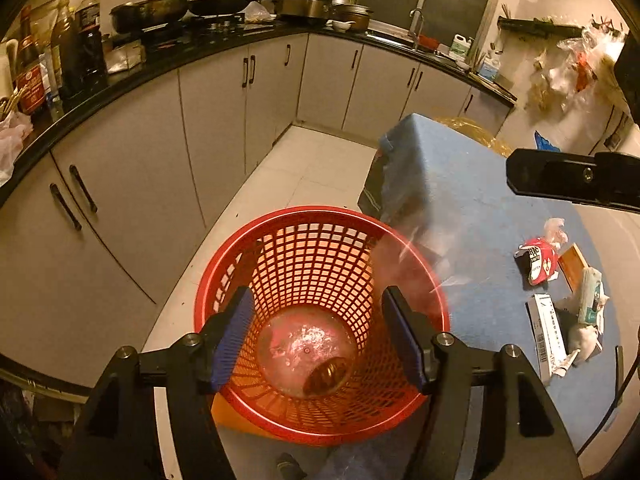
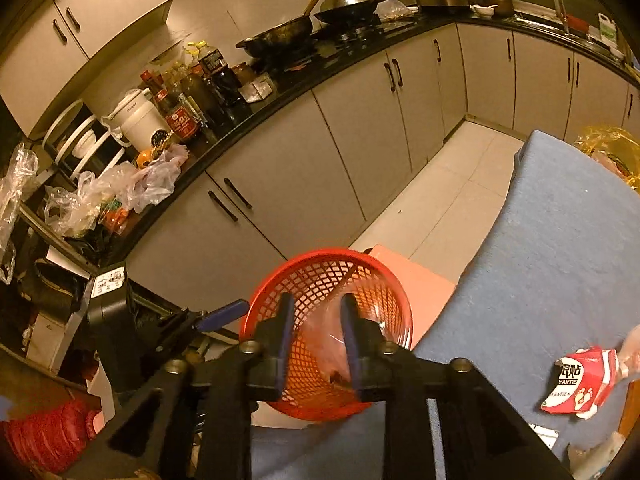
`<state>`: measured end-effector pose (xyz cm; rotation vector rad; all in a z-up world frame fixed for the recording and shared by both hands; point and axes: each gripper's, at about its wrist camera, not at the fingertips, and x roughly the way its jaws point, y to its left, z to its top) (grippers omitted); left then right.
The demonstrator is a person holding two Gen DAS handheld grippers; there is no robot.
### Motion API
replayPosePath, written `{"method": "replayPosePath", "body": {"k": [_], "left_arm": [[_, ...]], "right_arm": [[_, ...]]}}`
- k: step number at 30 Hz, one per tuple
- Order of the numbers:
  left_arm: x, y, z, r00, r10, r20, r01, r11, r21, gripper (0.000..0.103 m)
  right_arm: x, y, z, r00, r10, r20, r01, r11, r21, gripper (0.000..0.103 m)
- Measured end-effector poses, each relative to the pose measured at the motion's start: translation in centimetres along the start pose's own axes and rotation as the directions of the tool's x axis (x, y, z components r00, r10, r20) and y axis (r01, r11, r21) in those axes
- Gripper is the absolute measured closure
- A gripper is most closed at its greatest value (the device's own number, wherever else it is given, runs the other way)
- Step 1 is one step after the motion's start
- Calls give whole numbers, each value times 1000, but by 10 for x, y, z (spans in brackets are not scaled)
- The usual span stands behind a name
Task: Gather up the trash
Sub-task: 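Carry both items over the red basket and open both tools to drop them, then move both tools back over the table toward the remaining trash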
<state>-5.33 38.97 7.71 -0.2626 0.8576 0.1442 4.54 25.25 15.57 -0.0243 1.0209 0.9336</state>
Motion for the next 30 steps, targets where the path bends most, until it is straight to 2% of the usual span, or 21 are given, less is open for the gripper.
{"method": "replayPosePath", "body": {"k": [5,10,14,22,30], "left_arm": [[-11,5,-5,1000,4,11,-3,999,-39,38],[-28,-6,-8,999,-6,37,8,999,-32,38],[-36,-25,-10,998,-38,42,39,999,-22,38],[-44,-89,-26,994,-105,10,104,993,60,37],[-41,-156,-48,984,-170,-51,175,975,139,37]], "right_arm": [[-18,-3,-1,1000,3,29,-4,1000,22,74],[-51,-12,-21,998,-23,66,20,999,45,54],[-74,-22,-49,996,-56,67,52,997,63,47],[-113,-53,-119,995,-90,45,82,986,147,46],[-171,-97,-179,978,-195,66,173,953,250,46]]}}
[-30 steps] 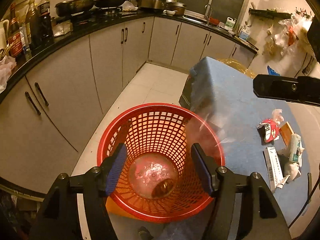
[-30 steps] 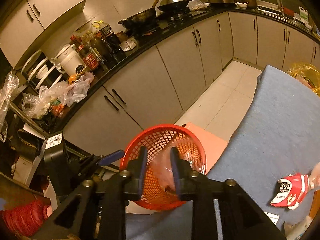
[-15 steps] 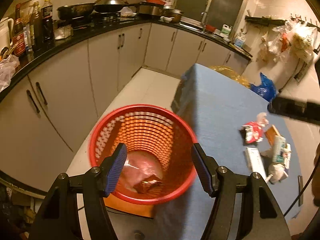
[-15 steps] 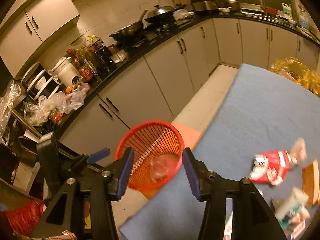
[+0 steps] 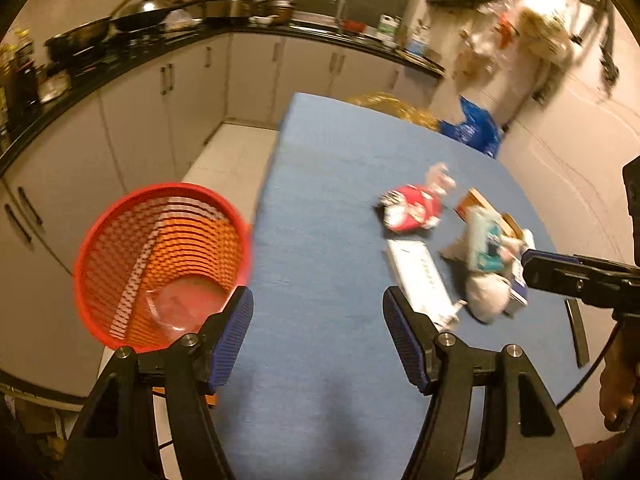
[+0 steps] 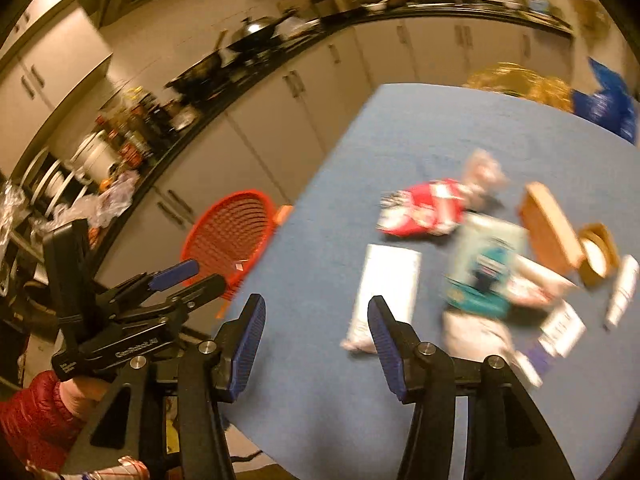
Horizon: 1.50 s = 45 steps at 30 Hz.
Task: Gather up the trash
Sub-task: 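Move both tools back over the table toward the remaining trash, then grasp the white medicine box with the left tool while the right tool grasps the white cloth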
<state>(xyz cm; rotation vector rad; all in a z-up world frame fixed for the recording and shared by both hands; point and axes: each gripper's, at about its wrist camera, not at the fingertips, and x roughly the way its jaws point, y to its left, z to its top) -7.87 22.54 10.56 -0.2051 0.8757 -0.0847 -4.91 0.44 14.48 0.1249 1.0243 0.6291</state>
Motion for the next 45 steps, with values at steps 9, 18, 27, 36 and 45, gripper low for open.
{"method": "replayPosePath", "body": {"k": [9,18,27,36,45], "left_arm": [[25,-63,-2,997,-43,-70,48,996,81,26],[67,-109,-11,991,24,-133,-1,985,170,17],[94,-141,-27,988,70,-135,-10,916,401,62],[98,-125,-32,988,38,-153,20,932,362,98],[57,-97,-21,994,-29,-102,53,969,243,98]], "right_arm": [[-41,-62,-34,997,-81,10,79,990,121,46],[-75,-97,-50,990,-138,29,132,978,160,44],[-91,-118,-55,986,-163,25,157,973,172,44],[-74,-118,-48,993,-118,-4,117,982,146,44],[-24,-87,-21,992,-122,-37,120,992,-40,44]]}}
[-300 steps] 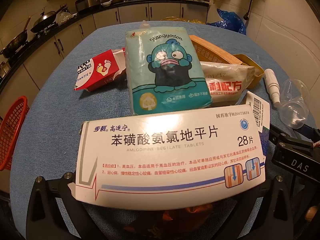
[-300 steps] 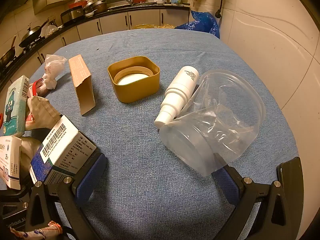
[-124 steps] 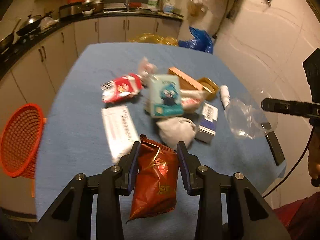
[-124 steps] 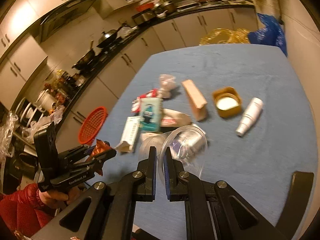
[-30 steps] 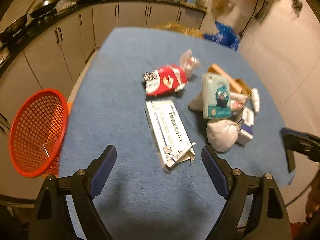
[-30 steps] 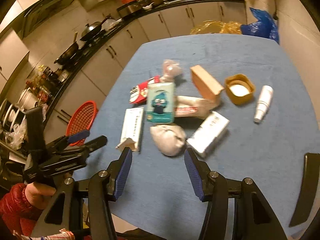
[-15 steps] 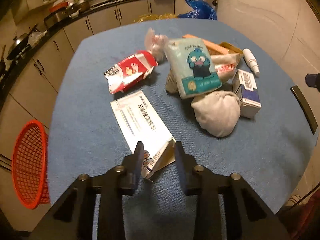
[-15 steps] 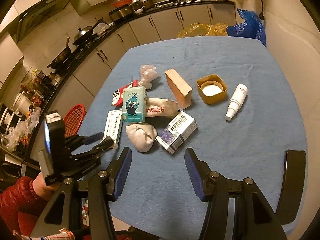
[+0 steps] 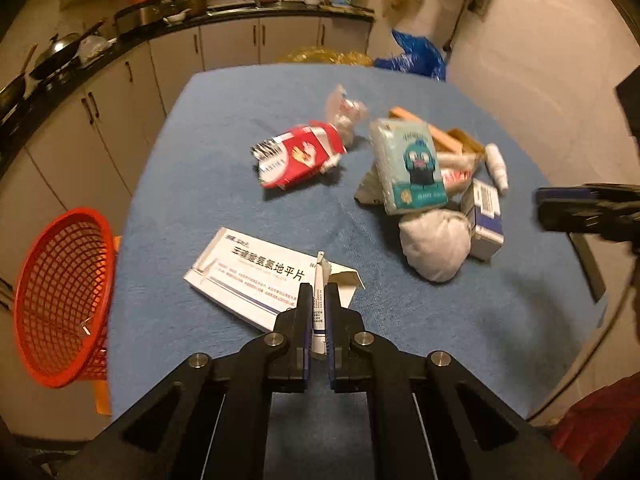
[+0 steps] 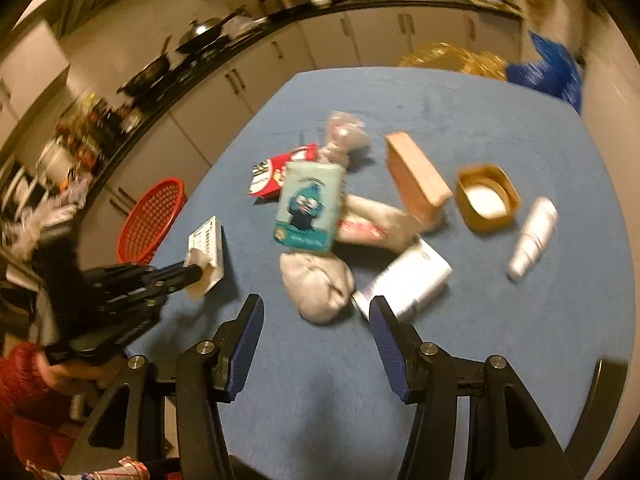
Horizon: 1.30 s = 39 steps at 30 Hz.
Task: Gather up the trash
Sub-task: 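Grasp the white medicine box with the left tool while the right tool grasps the white cloth, then carry the box and cloth in both tools toward the red basket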
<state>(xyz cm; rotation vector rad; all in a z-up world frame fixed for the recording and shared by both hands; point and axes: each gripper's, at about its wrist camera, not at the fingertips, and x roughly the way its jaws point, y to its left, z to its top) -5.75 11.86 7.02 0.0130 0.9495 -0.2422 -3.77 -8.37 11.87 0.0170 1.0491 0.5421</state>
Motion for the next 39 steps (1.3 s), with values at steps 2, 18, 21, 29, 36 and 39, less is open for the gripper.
{"method": "replayPosePath", "body": {"k": [2,18,21,29,36,39], "left_arm": [[-10,5,2,1000,1,14,-1,1000,-21,98],[-47,8,-1,997,34,73,-30,998,-59,98],[-47,7,-2,997,35,74,-31,998,-59,98],[-48,2,1,996,28,89,-24,998,-52,98],[-52,-1,4,994,14,105,-10,999,-43,98],[-55,-1,7,993,9,114,-5,999,-42,98]], "right_arm": [[14,6,8,1000,5,-22,-6,999,-34,44],[88,20,8,986,-91,-143,63,980,-188,69],[80,16,4,989,-58,-134,37,988,-153,79],[36,14,-14,996,19,-87,-26,997,-78,80],[7,17,-12,997,70,-32,-71,997,-17,80],[-5,24,-9,997,81,-10,-81,997,-11,80]]}}
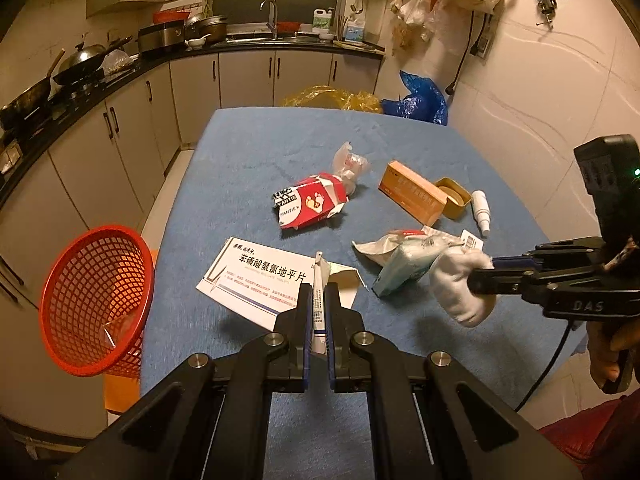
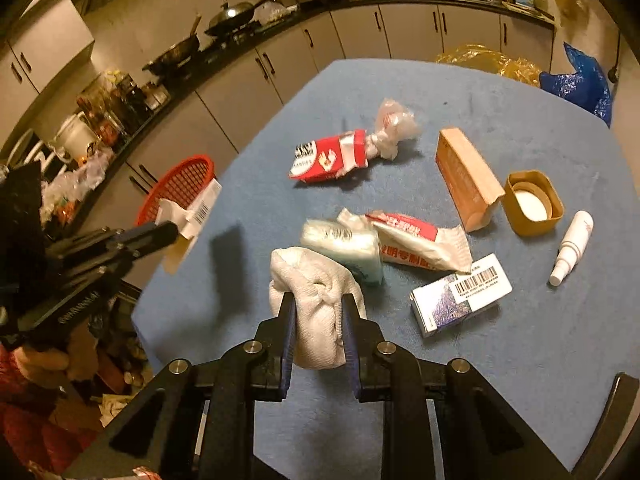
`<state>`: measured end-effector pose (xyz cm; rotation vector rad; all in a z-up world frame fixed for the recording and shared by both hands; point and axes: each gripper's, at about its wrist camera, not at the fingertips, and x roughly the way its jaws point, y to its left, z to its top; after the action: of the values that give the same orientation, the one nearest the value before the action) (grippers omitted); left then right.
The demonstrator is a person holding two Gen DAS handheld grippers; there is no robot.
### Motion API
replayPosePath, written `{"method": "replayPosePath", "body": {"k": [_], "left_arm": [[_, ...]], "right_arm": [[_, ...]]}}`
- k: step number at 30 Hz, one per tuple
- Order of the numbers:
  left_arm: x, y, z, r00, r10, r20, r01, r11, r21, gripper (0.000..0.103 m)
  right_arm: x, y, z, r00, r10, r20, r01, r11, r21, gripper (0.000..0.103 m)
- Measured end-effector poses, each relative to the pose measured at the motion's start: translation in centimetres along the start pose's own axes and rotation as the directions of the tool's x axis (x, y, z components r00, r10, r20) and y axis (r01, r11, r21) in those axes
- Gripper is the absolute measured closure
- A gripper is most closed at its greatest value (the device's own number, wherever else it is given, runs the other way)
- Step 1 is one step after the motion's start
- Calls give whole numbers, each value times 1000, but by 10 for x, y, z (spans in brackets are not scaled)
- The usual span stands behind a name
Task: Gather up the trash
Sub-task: 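Carry the box and cloth in both tools toward the red basket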
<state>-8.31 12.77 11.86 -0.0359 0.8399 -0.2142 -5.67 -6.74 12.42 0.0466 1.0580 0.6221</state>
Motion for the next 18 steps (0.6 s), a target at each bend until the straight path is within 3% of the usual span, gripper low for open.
{"method": "replayPosePath", "body": {"k": [7,18], "left_arm": [[-8,5,6,1000,0,26,0,1000,-4,98],[-22,23,10,997,48,60,-46,999,-25,98]], "right_arm": [[-14,14,11,999,14,42,-14,1000,-3,80],[-8,31,19,999,31,40,-30,999,-34,80]]}}
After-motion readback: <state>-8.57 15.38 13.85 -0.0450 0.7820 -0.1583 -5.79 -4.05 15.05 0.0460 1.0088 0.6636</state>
